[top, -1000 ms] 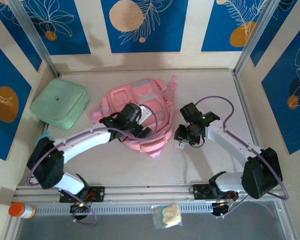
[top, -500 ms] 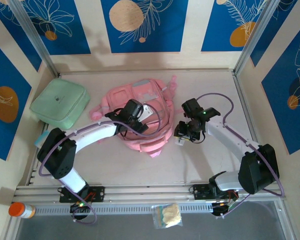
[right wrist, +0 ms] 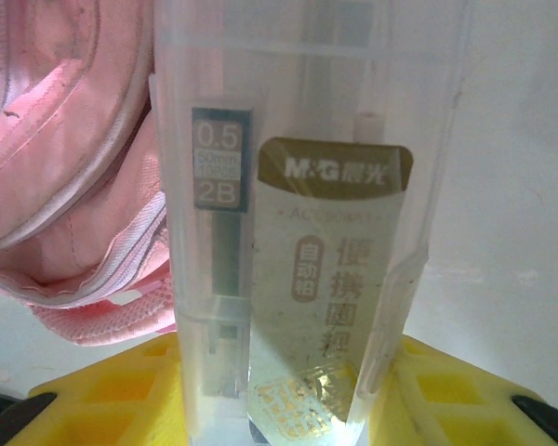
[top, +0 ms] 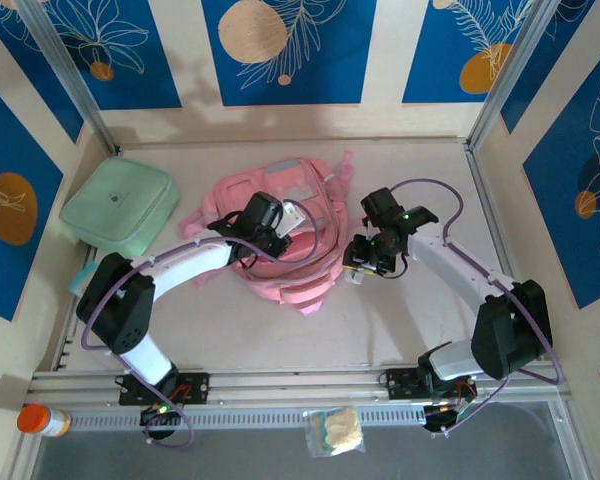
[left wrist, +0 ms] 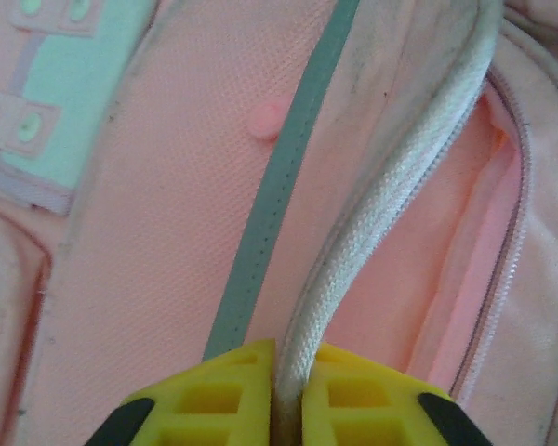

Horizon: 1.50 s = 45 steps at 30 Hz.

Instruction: Pack books, pencil case, and school supplies into a backpack

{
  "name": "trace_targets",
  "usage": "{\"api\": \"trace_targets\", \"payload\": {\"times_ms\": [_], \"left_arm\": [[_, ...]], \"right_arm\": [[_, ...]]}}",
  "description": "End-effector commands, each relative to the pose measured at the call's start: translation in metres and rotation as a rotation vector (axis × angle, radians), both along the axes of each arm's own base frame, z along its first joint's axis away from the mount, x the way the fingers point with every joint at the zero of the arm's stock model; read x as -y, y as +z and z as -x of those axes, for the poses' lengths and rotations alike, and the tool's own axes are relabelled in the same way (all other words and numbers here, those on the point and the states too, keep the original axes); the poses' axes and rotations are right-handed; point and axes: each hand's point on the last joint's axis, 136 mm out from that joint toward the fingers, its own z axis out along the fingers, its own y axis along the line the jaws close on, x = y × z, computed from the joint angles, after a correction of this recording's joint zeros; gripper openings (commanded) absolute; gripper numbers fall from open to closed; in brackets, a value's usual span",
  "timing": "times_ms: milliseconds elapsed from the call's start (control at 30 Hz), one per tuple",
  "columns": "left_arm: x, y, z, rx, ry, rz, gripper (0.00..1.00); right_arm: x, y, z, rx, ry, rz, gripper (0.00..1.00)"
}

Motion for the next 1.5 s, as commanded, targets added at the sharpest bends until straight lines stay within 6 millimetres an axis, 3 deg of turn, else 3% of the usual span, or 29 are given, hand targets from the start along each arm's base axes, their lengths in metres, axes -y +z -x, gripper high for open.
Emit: {"api": "trace_targets", "payload": {"times_ms": [0, 333, 400, 500, 700, 800, 900, 1033, 1167, 1267, 1467], "left_arm": [[0.010, 0.014, -0.012, 0.021, 0.044, 0.067, 0.00], [0.076, 0.072, 0.017, -0.016, 0.196, 0.357, 0.00], [0.078, 0.079, 0.016, -0.014, 0.244, 0.358, 0.00], [0.066, 0.082, 0.011, -0.011, 0.357, 0.401, 0.00], [0.072, 0.085, 0.014, -0.032, 0.350, 0.468, 0.00], [0.071, 0.086, 0.014, -0.038, 0.363, 0.476, 0.00], [0.069, 0.086, 0.013, -0.033, 0.371, 0.491, 0.00], [0.068, 0.082, 0.014, -0.048, 0.370, 0.482, 0.00], [0.066, 0.083, 0.014, -0.048, 0.374, 0.492, 0.00], [0.070, 0.083, 0.015, -0.058, 0.364, 0.504, 0.00], [0.074, 0.084, 0.017, -0.075, 0.351, 0.526, 0.00]], "right_arm": [[-0.018, 0.012, -0.001, -0.008, 0.038, -0.058, 0.34], [-0.050, 0.030, -0.023, -0.024, -0.017, -0.151, 0.35], [-0.053, 0.032, -0.029, -0.018, -0.028, -0.142, 0.35], [-0.044, 0.023, -0.038, -0.028, -0.087, -0.083, 0.35], [-0.059, 0.014, -0.053, -0.031, -0.127, -0.138, 0.37], [-0.065, 0.007, -0.055, -0.048, -0.151, -0.168, 0.44], [-0.073, 0.013, -0.058, -0.043, -0.154, -0.218, 0.54], [-0.066, 0.019, -0.052, -0.030, -0.151, -0.209, 0.58], [-0.073, 0.019, -0.042, -0.077, -0.117, -0.274, 0.60], [-0.072, 0.017, -0.040, -0.068, -0.130, -0.289, 0.53], [-0.083, 0.003, -0.041, -0.102, -0.157, -0.342, 0.23]]}}
